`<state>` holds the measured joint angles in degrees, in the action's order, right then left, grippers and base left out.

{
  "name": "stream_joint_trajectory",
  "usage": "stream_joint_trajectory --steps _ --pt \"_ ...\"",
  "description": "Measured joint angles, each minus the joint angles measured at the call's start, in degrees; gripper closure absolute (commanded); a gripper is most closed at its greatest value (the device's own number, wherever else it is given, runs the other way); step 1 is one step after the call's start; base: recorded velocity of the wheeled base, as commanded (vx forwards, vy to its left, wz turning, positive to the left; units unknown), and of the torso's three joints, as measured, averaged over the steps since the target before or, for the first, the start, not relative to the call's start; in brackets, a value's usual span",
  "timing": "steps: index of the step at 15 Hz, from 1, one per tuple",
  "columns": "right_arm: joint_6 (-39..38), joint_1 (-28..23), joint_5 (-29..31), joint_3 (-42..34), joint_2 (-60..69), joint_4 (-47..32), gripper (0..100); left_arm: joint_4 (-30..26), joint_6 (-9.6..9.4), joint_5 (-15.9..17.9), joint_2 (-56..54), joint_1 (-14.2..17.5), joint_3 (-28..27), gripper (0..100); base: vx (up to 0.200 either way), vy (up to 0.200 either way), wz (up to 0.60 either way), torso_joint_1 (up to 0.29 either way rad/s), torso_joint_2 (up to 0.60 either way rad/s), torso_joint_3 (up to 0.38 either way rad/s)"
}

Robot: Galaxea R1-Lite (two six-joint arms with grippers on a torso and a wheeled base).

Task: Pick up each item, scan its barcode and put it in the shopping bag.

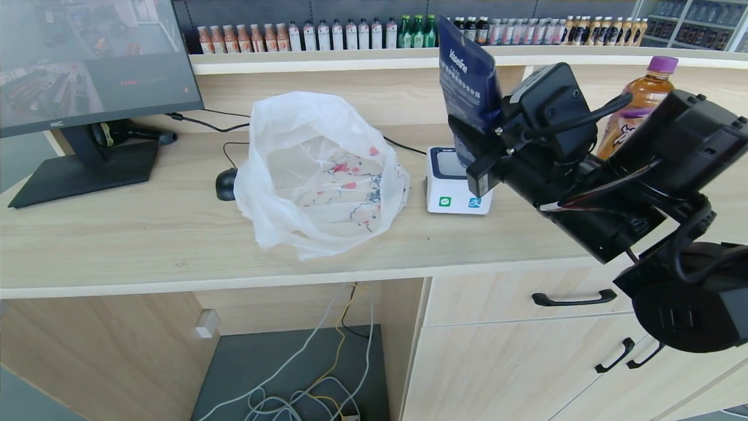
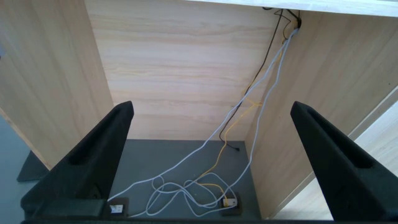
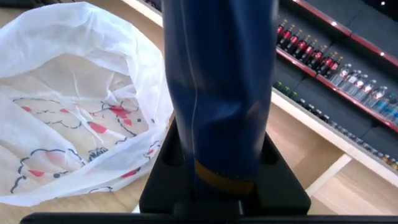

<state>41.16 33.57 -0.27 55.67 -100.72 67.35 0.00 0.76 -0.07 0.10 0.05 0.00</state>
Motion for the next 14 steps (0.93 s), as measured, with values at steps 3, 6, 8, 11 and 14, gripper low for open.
stream_joint_trajectory --steps 3,6,8,11,14 --pt "6.50 -2.16 -7.01 3.80 0.17 -4.75 100 0.00 0.00 0.00 0.00 0.00 0.00 0 0.000 0.000 0.00 0.000 0.00 0.000" --pt "11.56 -5.19 -16.99 9.26 0.20 -13.08 100 0.00 0.00 0.00 0.00 0.00 0.00 0 0.000 0.000 0.00 0.000 0.00 0.000" --pt "14.84 -7.67 -24.03 13.09 0.15 -18.18 100 0.00 0.00 0.00 0.00 0.00 0.00 0 0.000 0.000 0.00 0.000 0.00 0.000" --pt "18.97 -10.67 -33.96 16.32 -0.79 -22.25 100 0.00 0.00 0.00 0.00 0.00 0.00 0 0.000 0.000 0.00 0.000 0.00 0.000" --pt "20.13 -12.65 -38.16 17.40 -2.93 -22.49 100 0.00 0.00 0.00 0.00 -0.05 0.00 0 0.000 0.000 0.00 0.000 0.00 0.000"
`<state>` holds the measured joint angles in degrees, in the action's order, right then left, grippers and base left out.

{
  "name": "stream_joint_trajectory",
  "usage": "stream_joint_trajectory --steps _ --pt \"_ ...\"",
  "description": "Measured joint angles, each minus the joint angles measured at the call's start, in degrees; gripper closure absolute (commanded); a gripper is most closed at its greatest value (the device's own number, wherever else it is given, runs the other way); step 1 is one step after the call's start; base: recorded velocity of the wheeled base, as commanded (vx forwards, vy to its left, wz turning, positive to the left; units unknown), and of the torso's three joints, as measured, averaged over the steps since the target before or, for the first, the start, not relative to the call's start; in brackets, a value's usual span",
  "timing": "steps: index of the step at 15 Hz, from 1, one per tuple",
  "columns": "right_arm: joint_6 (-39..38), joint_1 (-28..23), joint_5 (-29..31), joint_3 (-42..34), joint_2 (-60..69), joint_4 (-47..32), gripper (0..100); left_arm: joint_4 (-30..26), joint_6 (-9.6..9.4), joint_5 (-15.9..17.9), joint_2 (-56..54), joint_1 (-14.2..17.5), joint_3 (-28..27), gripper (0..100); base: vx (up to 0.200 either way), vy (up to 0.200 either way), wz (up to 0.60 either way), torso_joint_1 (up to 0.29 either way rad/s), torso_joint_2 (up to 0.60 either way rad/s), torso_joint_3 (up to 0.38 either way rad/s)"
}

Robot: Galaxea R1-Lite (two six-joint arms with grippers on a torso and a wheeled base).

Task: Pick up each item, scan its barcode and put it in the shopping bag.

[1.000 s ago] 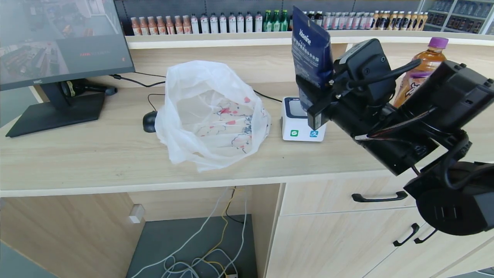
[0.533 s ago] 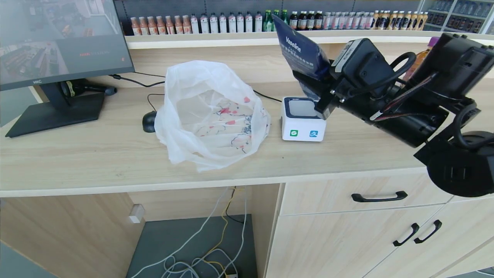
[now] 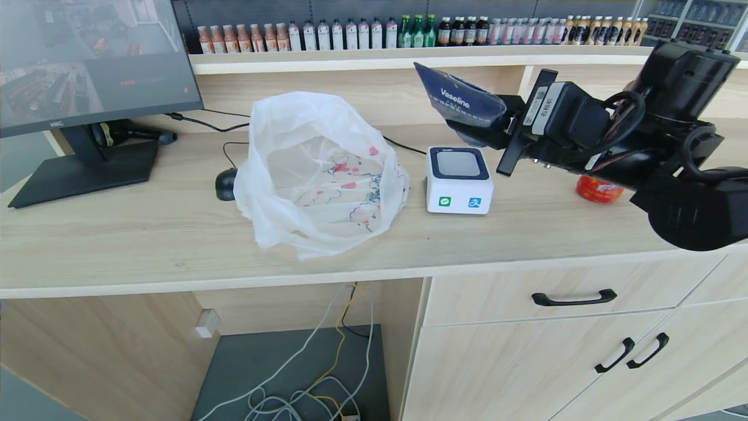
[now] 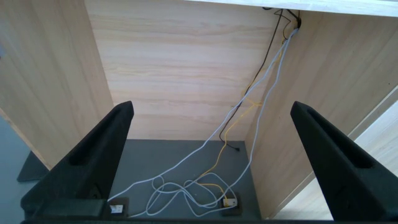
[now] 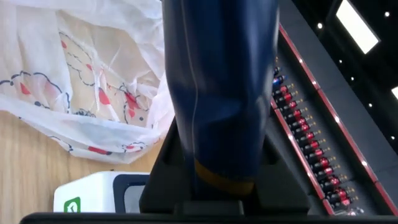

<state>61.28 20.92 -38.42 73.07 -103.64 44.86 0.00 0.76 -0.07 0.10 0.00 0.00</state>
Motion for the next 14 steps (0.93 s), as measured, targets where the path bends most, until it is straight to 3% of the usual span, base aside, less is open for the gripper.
stream_joint_trajectory --steps 3,14 --pt "2.08 -0.61 -2.85 2.26 -2.56 0.02 100 0.00 0.02 0.00 0.00 0.05 0.00 0 0.000 0.000 0.00 0.000 0.00 0.000" --pt "5.67 -4.17 -4.07 2.67 -5.64 -0.06 100 0.00 0.02 0.00 0.00 0.00 0.00 0 0.000 0.000 0.00 0.000 0.00 0.000"
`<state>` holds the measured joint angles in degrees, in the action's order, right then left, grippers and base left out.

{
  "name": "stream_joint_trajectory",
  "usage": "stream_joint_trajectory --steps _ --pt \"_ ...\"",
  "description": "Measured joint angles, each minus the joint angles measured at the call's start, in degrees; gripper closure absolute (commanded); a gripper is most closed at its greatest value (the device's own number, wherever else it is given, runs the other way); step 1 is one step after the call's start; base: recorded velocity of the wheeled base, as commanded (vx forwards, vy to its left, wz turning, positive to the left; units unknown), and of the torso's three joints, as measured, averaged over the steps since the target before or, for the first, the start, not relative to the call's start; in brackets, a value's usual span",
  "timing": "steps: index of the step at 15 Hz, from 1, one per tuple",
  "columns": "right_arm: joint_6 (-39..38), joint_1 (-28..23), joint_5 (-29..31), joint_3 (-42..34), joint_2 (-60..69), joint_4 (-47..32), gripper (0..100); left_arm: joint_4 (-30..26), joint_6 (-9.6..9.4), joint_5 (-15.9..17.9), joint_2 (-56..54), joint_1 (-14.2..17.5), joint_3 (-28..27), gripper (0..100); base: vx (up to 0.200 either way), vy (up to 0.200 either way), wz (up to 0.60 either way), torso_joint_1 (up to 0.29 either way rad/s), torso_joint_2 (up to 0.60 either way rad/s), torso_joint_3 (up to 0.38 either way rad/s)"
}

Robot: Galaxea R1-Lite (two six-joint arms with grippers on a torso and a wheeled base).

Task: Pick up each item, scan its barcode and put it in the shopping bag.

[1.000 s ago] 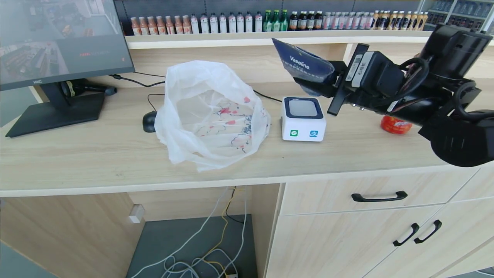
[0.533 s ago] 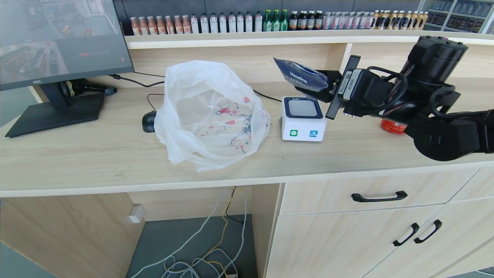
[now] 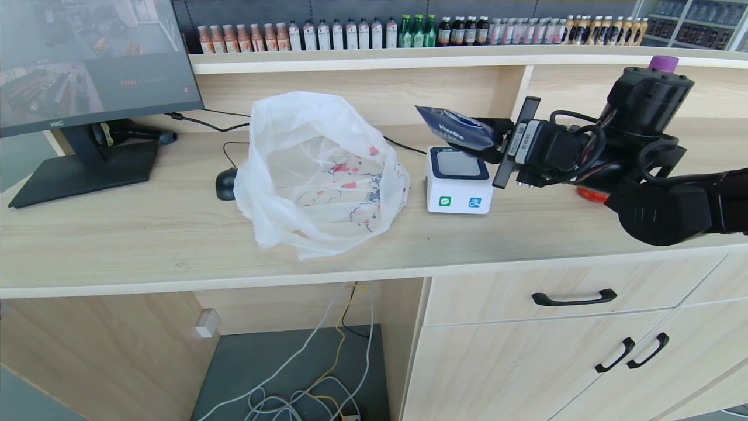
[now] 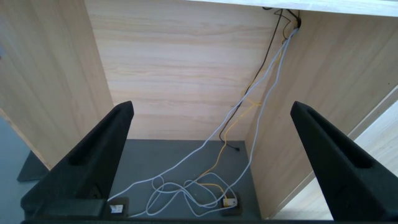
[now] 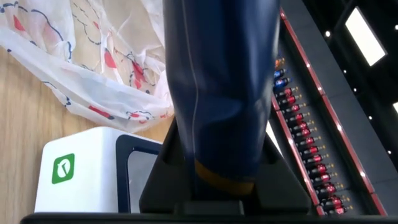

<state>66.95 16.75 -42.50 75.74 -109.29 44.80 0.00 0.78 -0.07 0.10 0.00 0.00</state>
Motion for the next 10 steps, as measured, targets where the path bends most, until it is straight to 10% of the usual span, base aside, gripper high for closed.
stream_joint_trajectory --steps 10 --pt "1.23 0.11 0.21 -0.39 -2.26 0.15 100 0.00 -0.02 0.00 0.00 0.05 0.00 0 0.000 0.000 0.00 0.000 0.00 0.000"
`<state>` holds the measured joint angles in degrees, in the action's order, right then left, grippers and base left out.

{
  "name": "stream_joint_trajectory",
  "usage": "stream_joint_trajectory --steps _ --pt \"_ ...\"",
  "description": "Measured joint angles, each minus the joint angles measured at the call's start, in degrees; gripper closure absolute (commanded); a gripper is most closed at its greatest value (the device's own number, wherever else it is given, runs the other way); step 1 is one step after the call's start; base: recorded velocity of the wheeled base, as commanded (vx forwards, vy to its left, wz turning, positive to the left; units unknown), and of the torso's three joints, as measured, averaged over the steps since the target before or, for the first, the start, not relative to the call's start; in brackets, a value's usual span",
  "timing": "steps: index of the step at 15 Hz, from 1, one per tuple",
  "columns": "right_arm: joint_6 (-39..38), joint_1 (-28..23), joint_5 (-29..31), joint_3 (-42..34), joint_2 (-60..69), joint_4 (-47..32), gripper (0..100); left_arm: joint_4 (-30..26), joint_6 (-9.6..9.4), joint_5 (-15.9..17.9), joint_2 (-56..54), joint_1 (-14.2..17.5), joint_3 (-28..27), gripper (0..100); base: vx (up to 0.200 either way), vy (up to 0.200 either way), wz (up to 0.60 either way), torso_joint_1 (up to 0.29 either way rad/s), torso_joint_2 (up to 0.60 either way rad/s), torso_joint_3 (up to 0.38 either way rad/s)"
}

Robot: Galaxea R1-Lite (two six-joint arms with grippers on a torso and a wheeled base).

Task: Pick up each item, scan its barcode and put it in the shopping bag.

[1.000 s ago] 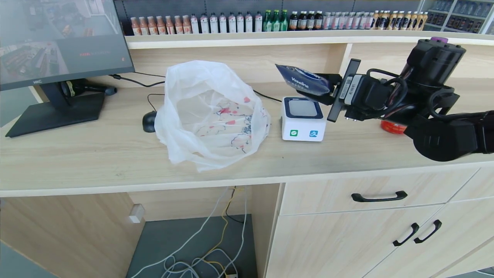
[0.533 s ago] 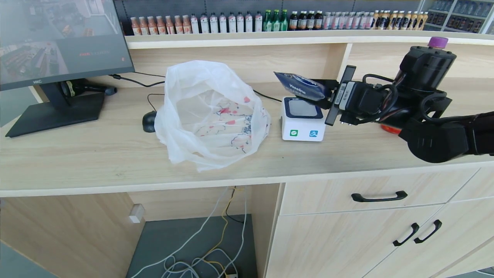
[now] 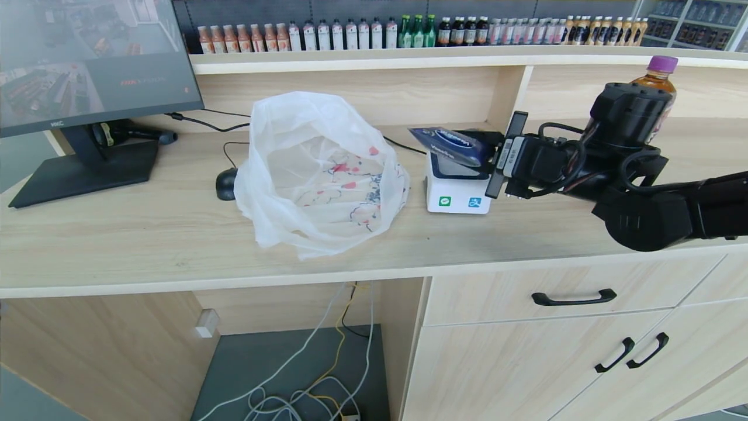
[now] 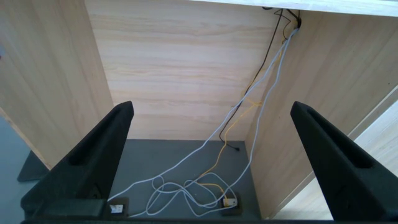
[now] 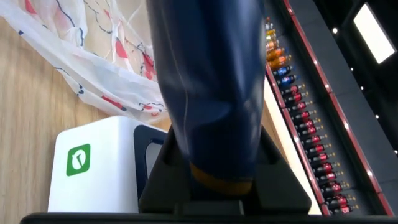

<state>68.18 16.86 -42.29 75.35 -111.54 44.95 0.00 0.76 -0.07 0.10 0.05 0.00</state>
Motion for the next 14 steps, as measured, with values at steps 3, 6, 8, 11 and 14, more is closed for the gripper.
stream_joint_trajectory --steps 3,6,8,11,14 --pt "0.00 -0.07 0.01 -0.02 -0.63 0.02 100 0.00 0.02 0.00 0.00 0.00 0.00 0 0.000 0.000 0.00 0.000 0.00 0.000" --pt "-0.04 -0.07 0.06 0.04 -0.94 -0.04 100 0.00 0.00 0.00 0.00 -0.05 0.00 0 0.000 0.000 0.00 0.000 0.00 0.000" --pt "-0.04 -0.02 0.06 0.06 -0.94 -0.06 100 0.00 0.00 0.00 0.00 -0.05 0.00 0 0.000 0.000 0.00 0.000 0.00 0.000" --pt "-0.06 0.04 0.09 -0.05 -0.91 -0.06 100 0.00 0.02 0.00 0.00 -0.05 0.00 0 0.000 0.000 0.00 0.000 0.00 0.000" --pt "-0.26 0.26 0.22 -0.13 -0.89 -0.09 100 0.00 0.02 0.00 0.00 0.00 0.00 0 0.000 0.000 0.00 0.000 0.00 0.000"
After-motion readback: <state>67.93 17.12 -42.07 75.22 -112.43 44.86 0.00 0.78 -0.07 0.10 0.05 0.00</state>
